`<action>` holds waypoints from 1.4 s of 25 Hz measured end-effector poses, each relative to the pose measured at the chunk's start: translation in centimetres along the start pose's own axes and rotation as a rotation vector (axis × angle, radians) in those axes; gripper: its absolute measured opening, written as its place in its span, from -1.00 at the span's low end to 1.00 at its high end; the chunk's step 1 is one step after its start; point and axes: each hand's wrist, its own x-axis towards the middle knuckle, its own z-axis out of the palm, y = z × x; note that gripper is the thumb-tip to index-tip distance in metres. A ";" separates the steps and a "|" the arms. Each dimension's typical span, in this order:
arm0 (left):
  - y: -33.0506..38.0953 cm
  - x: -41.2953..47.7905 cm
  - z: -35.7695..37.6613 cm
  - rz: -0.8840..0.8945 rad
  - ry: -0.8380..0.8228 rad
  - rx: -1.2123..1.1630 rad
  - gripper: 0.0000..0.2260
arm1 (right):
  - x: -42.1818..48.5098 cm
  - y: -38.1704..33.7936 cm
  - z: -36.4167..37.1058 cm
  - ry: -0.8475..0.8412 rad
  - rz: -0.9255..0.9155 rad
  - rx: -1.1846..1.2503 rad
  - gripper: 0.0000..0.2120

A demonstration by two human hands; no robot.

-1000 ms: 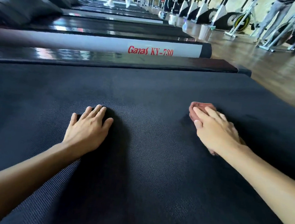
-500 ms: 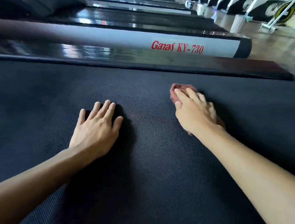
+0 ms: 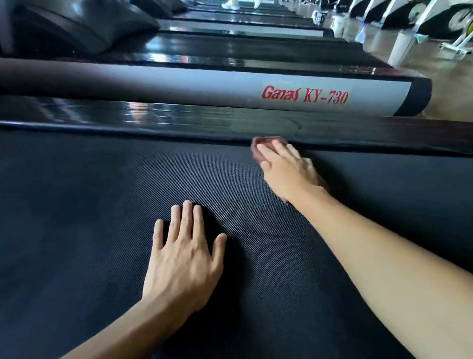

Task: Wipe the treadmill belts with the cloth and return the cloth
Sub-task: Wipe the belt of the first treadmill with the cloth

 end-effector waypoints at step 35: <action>7.8 -11.1 -1.3 0.221 -0.059 0.073 -0.44 | -37.9 4.8 -5.7 0.018 -0.045 -0.006 -0.53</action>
